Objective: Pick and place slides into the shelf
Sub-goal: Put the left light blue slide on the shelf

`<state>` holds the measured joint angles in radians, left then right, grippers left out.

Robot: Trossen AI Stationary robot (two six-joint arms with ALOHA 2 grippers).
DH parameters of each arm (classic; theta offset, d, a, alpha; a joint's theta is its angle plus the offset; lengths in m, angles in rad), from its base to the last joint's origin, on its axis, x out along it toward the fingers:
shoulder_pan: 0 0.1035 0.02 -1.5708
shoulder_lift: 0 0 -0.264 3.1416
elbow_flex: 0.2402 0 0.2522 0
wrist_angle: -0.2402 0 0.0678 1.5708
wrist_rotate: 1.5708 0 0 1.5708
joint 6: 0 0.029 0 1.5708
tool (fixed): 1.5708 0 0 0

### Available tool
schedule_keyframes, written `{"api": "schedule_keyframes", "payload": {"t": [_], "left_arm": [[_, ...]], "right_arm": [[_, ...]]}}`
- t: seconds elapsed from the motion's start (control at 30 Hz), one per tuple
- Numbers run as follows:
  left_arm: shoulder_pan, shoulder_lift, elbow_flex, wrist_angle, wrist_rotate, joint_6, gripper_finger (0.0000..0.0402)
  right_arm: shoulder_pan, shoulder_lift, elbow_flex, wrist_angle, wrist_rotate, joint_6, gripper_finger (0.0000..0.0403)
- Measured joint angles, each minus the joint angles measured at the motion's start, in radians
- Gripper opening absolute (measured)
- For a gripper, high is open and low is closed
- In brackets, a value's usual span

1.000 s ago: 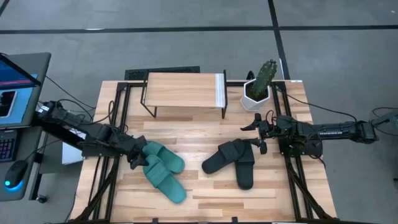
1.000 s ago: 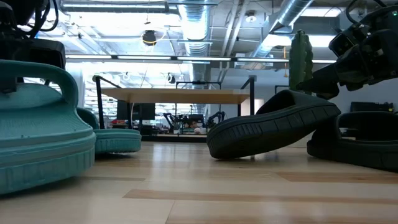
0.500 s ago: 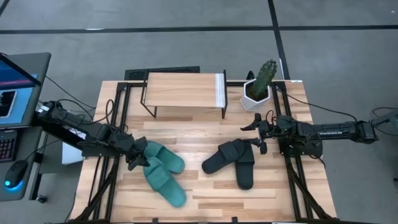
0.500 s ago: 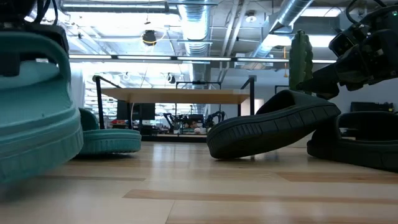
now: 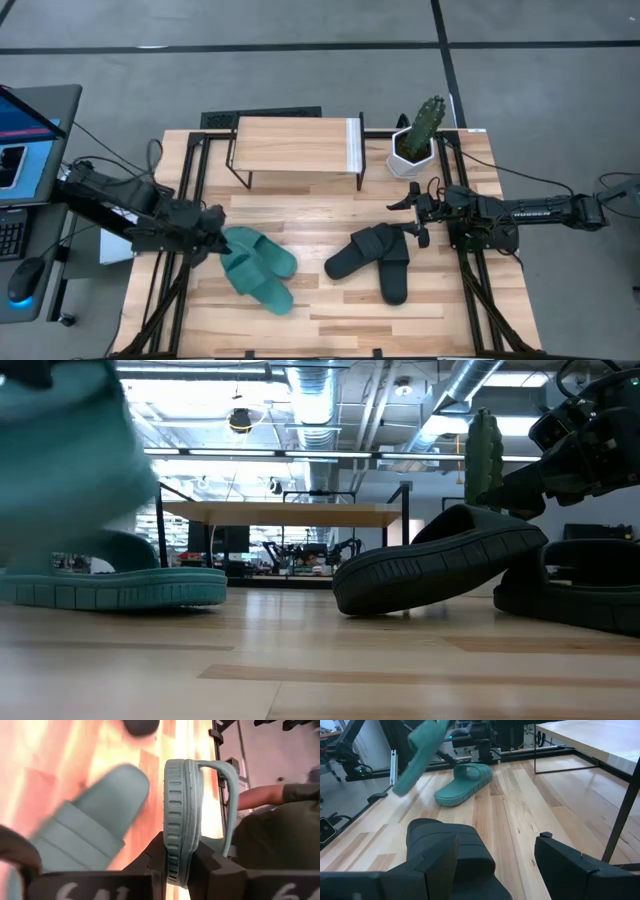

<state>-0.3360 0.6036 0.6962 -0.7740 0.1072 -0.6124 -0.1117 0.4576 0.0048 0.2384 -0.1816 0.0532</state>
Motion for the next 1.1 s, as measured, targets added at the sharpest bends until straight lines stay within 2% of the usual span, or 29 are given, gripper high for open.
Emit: {"api": "schedule_keyframes", "payload": {"t": [0.2, 0.4, 0.77, 0.93, 1.1], "left_arm": [[0.073, 0.098, 0.277, -0.249, -0.038, 0.214, 0.0025], [0.18, 0.275, 0.579, -0.404, -0.039, 0.482, 0.0025], [0.437, 0.66, 1.267, -0.779, -0.056, 0.917, 0.0024], [0.559, 0.761, 1.508, -0.793, -0.018, 1.066, 0.0024], [0.669, 0.797, 1.621, -0.799, -0.011, 1.172, 0.0024]], "right_arm": [[0.0, 0.0, 0.0, 0.0, 0.0, 0.0, 0.0249], [0.0, 0.0, 0.0, 0.0, 0.0, 0.0, 0.0249], [0.0, 0.0, 0.0, 0.0, 0.0, 0.0, 0.0249], [0.0, 0.0, 0.0, 0.0, 0.0, 0.0, 0.0249], [0.0, 0.0, 0.0, 0.0, 0.0, 0.0, 0.0249]]}}
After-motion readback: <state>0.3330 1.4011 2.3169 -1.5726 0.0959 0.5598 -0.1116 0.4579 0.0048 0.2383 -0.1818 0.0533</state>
